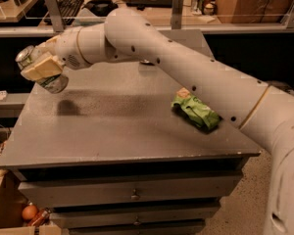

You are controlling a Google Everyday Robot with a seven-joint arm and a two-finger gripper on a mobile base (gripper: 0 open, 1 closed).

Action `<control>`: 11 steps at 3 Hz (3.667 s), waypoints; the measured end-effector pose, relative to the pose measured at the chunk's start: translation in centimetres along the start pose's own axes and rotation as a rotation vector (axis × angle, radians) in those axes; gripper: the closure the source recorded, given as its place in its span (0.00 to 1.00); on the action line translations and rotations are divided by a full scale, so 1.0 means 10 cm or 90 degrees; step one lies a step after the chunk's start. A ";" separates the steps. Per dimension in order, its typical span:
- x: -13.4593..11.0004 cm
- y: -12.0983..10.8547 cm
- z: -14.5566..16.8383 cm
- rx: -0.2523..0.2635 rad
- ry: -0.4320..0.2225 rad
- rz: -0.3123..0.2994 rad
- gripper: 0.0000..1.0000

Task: Place 7up can upright

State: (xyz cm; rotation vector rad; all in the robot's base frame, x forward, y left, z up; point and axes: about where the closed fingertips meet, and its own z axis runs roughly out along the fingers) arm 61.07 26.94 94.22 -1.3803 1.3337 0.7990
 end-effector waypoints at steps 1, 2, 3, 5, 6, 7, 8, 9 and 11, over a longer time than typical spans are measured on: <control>-0.11 -0.22 -0.07 0.053 -0.107 0.001 1.00; -0.14 -0.30 -0.05 0.058 -0.152 0.017 0.82; -0.09 -0.31 -0.01 0.038 -0.149 0.035 0.50; 0.17 -0.11 0.06 0.014 -0.145 0.074 0.04; 0.48 0.14 0.03 0.014 -0.138 0.112 0.00; 0.62 0.21 -0.14 0.025 -0.117 0.118 0.00; 0.69 0.03 -0.58 0.050 -0.068 0.098 0.00; 0.76 -0.18 -1.16 0.060 0.002 0.067 0.00; 0.77 -0.33 -1.78 0.060 0.064 0.036 0.00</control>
Offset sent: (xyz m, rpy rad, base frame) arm 0.0380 -0.0088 0.0196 0.3329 -0.0015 -0.0399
